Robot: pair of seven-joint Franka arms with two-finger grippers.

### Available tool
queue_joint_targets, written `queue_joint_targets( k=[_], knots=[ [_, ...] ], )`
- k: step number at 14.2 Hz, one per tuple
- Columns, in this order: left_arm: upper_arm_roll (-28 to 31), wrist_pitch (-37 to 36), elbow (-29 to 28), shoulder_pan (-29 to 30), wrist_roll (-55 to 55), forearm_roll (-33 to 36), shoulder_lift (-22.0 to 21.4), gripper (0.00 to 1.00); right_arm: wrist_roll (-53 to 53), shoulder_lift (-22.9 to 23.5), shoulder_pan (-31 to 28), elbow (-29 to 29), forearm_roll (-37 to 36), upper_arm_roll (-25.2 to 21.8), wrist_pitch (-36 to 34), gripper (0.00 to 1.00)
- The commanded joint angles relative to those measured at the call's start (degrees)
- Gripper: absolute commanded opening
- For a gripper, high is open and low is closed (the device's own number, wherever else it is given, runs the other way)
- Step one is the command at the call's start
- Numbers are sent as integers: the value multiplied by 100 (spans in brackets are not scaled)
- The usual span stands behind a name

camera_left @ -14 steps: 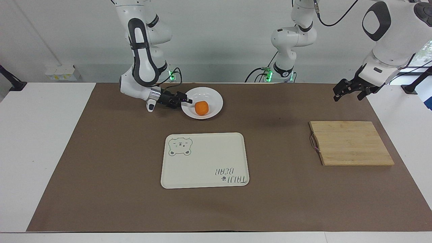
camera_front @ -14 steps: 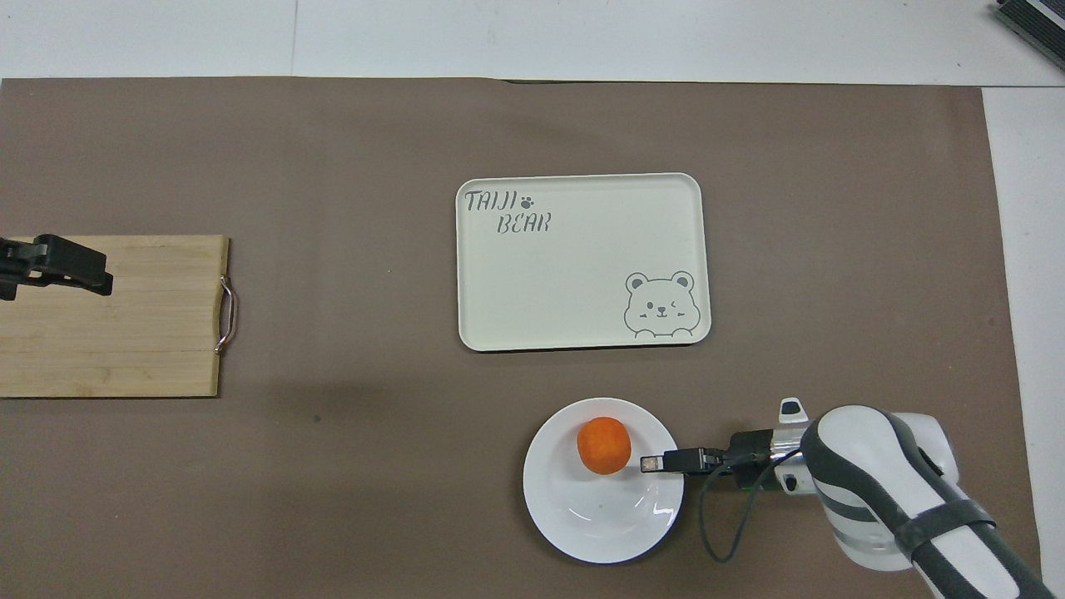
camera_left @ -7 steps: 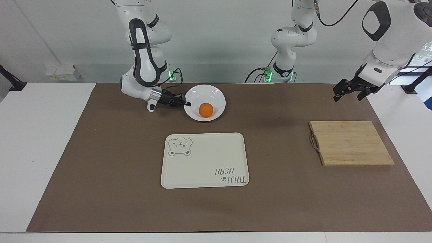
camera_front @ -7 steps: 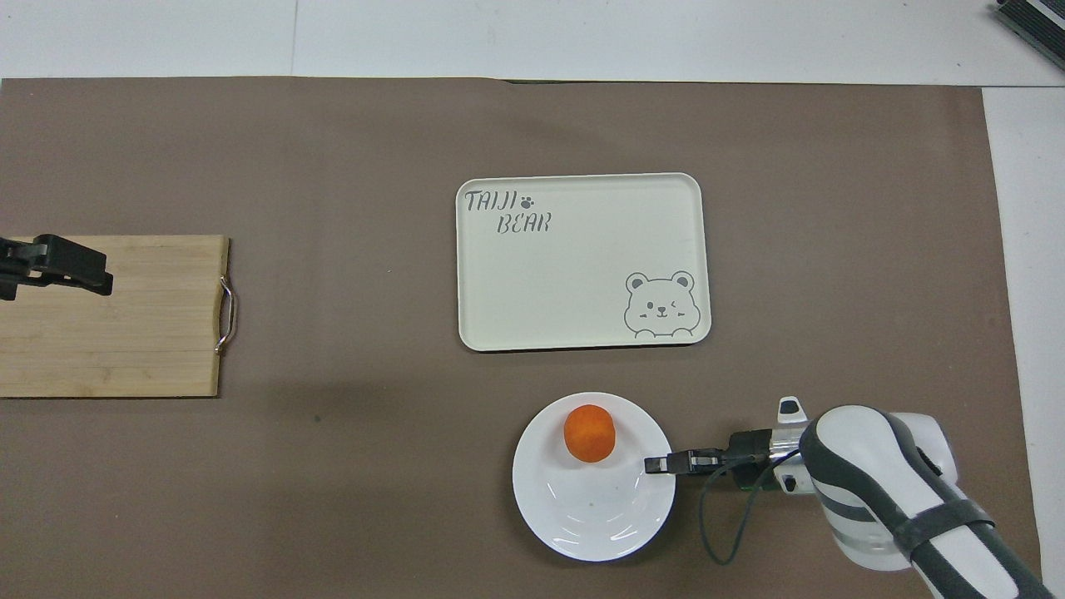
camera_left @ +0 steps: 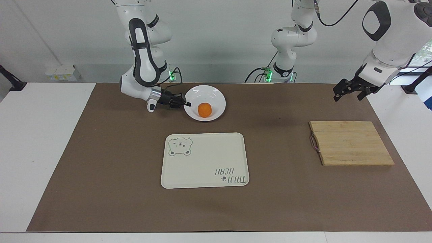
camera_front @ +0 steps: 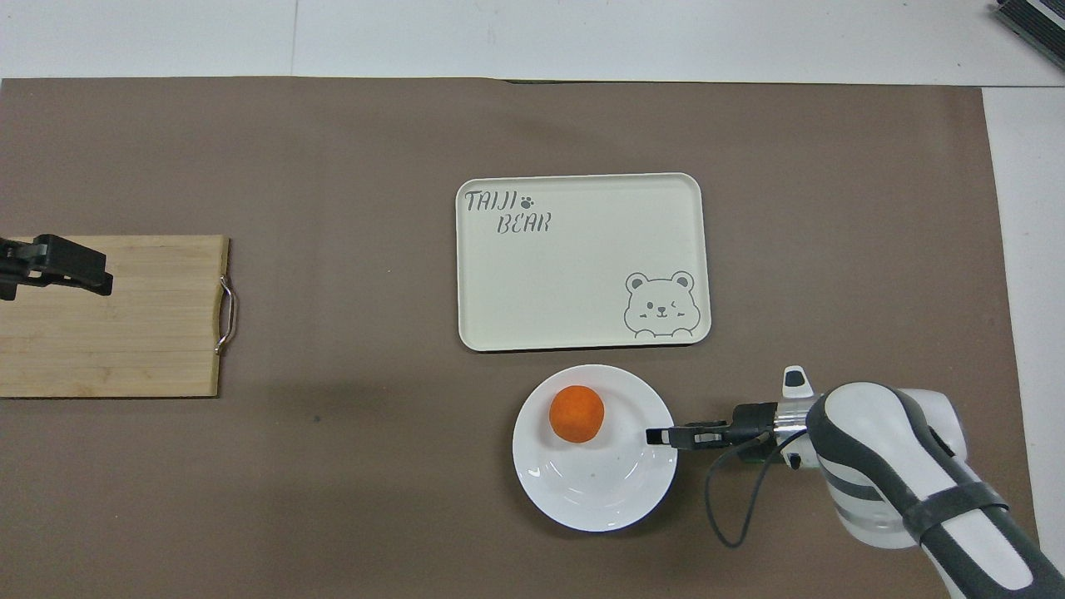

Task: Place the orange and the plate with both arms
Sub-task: 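Slide the plate with the right gripper onto the bear tray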

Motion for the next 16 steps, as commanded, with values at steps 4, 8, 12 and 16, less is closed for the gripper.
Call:
queue_joint_targets(
  k=[4, 8, 12, 16],
  knots=[
    [-15, -94, 79, 38, 39, 15, -10, 100, 485, 490, -134, 1195, 112, 11, -341, 0],
    [-15, -102, 79, 38, 48, 23, -10, 100, 1224, 1088, -178, 2251, 104, 11, -544, 0],
    [-15, -102, 79, 38, 48, 15, -10, 100, 1760, 1703, -354, 3375, 95, 11, -799, 0],
    [-15, -102, 79, 38, 48, 23, -10, 100, 1884, 2758, -398, 4650, 209, 37, -748, 0]
  ],
)
